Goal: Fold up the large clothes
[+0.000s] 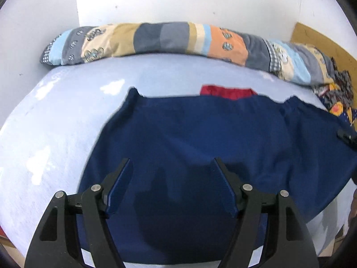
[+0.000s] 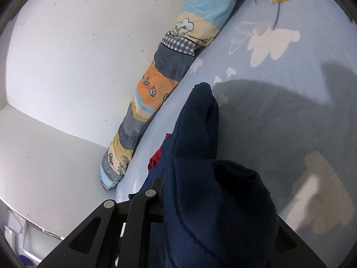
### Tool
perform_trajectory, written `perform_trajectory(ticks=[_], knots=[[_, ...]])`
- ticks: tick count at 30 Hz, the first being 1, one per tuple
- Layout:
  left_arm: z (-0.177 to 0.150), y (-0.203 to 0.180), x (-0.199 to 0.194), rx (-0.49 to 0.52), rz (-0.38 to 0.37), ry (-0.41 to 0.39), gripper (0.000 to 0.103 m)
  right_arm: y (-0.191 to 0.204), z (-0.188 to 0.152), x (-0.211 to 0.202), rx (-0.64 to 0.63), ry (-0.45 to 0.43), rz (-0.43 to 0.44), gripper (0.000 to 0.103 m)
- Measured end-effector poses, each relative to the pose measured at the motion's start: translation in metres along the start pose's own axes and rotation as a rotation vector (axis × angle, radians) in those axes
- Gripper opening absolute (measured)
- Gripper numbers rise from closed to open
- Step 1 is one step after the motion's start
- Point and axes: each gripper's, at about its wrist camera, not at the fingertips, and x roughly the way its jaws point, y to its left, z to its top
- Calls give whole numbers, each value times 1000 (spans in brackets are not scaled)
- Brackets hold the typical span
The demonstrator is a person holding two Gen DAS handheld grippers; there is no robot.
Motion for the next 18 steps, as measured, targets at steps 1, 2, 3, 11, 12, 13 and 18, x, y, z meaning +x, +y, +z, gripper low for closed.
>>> perform_trajectory(ticks=[1, 2, 3, 11, 12, 13, 18], knots=[[2, 5, -1, 5, 14, -7, 72, 3, -1, 0, -8, -1, -1, 17], [3, 9, -1, 16, 32, -11, 72, 6, -2, 0, -20, -6, -8, 17], [5, 13, -1, 26, 51, -18, 72, 9, -3, 0, -30, -9, -15, 17], [14, 76, -15, -54, 92, -67, 72, 52, -15, 12, -151, -36, -118, 17], [15, 84, -17, -67, 94, -72, 72, 63, -20, 16, -178, -39, -131, 17], [15, 95, -20, -87, 103, -79, 72, 71, -24, 18, -198, -43, -142, 17], [11, 128, -28, -137, 132, -100, 72, 138, -58, 48, -369, -31, -207, 17]])
